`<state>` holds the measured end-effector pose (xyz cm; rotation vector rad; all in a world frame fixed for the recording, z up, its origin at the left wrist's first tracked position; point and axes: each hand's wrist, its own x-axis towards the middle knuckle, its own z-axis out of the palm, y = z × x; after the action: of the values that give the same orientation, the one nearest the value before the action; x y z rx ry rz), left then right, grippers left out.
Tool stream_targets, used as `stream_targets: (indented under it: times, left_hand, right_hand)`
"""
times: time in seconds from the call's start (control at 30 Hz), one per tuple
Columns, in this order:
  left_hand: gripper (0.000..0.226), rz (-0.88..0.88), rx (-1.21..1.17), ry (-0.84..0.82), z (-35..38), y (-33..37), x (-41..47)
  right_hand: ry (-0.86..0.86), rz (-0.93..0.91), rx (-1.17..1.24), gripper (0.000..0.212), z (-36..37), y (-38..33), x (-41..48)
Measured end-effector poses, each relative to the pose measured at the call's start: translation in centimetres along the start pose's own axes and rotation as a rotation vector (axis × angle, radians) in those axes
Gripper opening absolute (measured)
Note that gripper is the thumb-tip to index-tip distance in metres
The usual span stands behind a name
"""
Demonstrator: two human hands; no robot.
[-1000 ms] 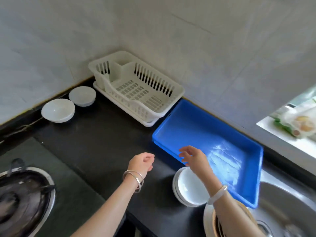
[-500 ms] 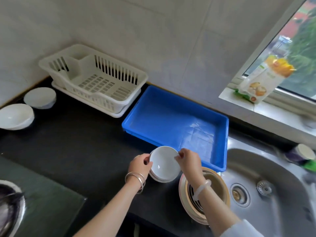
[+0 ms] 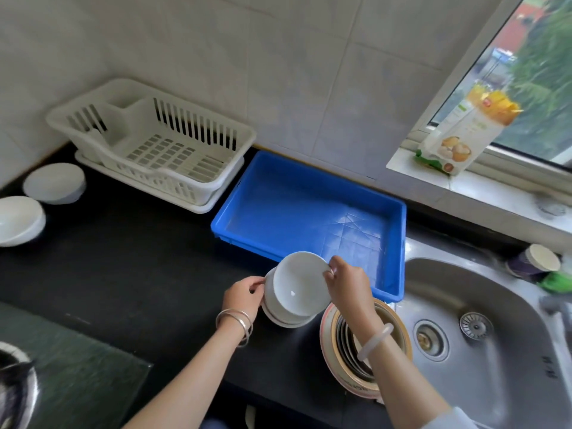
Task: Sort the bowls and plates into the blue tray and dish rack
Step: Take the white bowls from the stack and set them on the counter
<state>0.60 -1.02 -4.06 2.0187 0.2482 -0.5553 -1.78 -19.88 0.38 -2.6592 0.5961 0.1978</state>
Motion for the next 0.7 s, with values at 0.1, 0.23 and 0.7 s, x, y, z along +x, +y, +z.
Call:
stream_targets:
  times: [0.1, 0.23, 0.7]
  left_hand:
    - [0.026, 0.014, 0.115, 0.024, 0.6, 0.7, 0.2]
    - [0.016, 0.008, 0.267, 0.061, 1.3, 1.8, 0.5]
    - [0.014, 0.020, 0.040, 0.079, -2.9, 3.0, 1.6]
  right_hand:
    - [0.007, 0.054, 0.142, 0.008, -1.2, 0.5, 0.0]
    - [0.031, 0.091, 0.198, 0.009, -1.9, 0.9, 0.0]
    - [0.045, 0.071, 0.397, 0.014, -4.3, -0.4, -0.1]
